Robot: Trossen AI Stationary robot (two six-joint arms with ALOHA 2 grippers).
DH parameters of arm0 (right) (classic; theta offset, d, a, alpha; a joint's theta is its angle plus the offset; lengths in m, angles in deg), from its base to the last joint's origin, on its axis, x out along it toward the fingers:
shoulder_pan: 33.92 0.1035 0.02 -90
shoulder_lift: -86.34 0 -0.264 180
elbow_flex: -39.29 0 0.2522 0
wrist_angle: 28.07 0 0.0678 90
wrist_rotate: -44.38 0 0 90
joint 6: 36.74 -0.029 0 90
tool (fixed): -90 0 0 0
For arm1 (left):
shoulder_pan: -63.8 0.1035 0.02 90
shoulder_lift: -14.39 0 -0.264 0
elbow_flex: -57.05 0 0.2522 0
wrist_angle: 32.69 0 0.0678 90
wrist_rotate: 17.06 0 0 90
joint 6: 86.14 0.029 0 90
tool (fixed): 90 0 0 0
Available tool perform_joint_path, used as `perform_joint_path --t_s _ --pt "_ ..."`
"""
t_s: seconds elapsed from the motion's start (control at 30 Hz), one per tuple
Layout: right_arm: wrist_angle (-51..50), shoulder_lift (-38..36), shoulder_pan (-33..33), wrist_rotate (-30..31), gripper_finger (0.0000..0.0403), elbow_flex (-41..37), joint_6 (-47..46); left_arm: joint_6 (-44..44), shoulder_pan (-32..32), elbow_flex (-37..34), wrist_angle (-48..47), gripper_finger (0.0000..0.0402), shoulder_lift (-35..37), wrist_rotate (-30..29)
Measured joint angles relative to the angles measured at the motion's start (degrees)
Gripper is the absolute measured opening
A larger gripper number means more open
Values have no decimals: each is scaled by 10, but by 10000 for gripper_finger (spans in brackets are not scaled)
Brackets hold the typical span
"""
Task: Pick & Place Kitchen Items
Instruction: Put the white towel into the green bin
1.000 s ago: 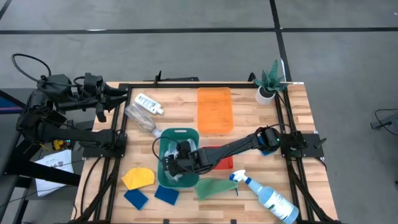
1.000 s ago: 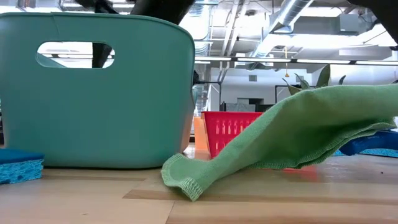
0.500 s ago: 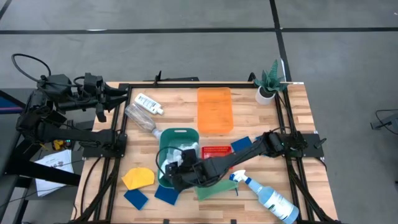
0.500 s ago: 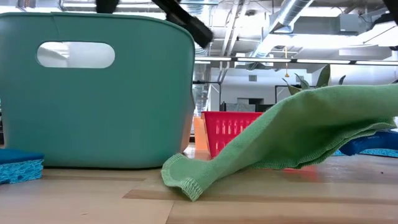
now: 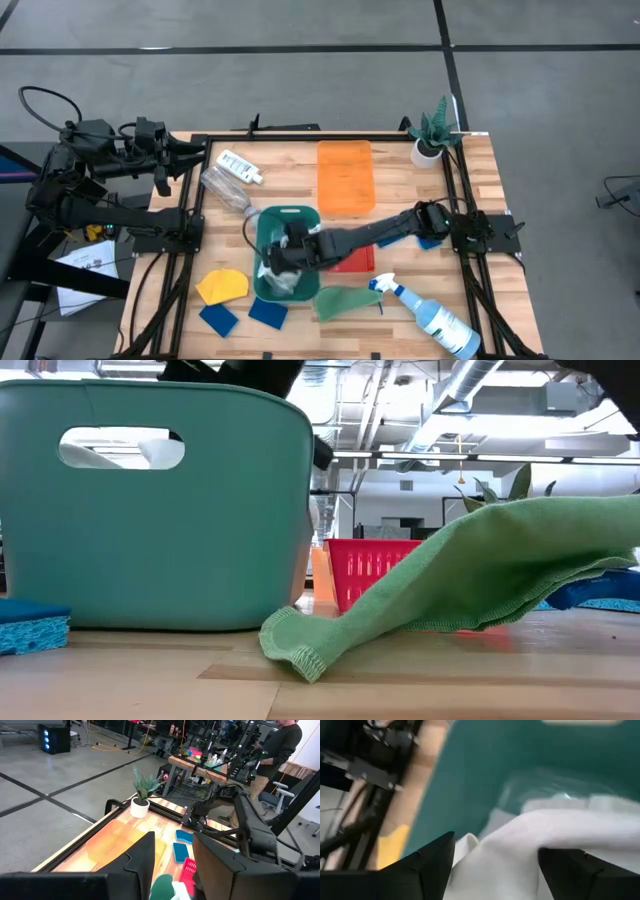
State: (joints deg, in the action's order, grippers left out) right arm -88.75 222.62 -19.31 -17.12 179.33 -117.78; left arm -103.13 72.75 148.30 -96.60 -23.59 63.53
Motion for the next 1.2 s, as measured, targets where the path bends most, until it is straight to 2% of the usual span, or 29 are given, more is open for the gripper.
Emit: perform_joint_path --t_s 0.37,0.57,0.63,0.8,0.93,1.0,1.13,1.2 --pt "11 -2 -35 -12 266 0 77 -4 0 0 0 131 0 2" --pt "9 -36 -22 57 266 0 76 -4 0 0 0 131 0 2" --pt "-5 -46 -17 77 266 1 60 -4 0 0 0 131 0 2" --pt "-119 -48 -7 68 254 0 -67 -4 0 0 -10 131 0 2" --pt "-136 -39 8 59 204 0 -118 -4 0 0 -19 131 0 2" --pt "-132 -38 13 57 156 0 -124 -4 0 0 -19 131 0 2" --pt "-103 -41 10 58 35 -24 -124 -4 0 0 -19 131 0 1" --pt "-87 -37 0 48 13 -41 -112 -4 0 0 -19 131 0 -1"
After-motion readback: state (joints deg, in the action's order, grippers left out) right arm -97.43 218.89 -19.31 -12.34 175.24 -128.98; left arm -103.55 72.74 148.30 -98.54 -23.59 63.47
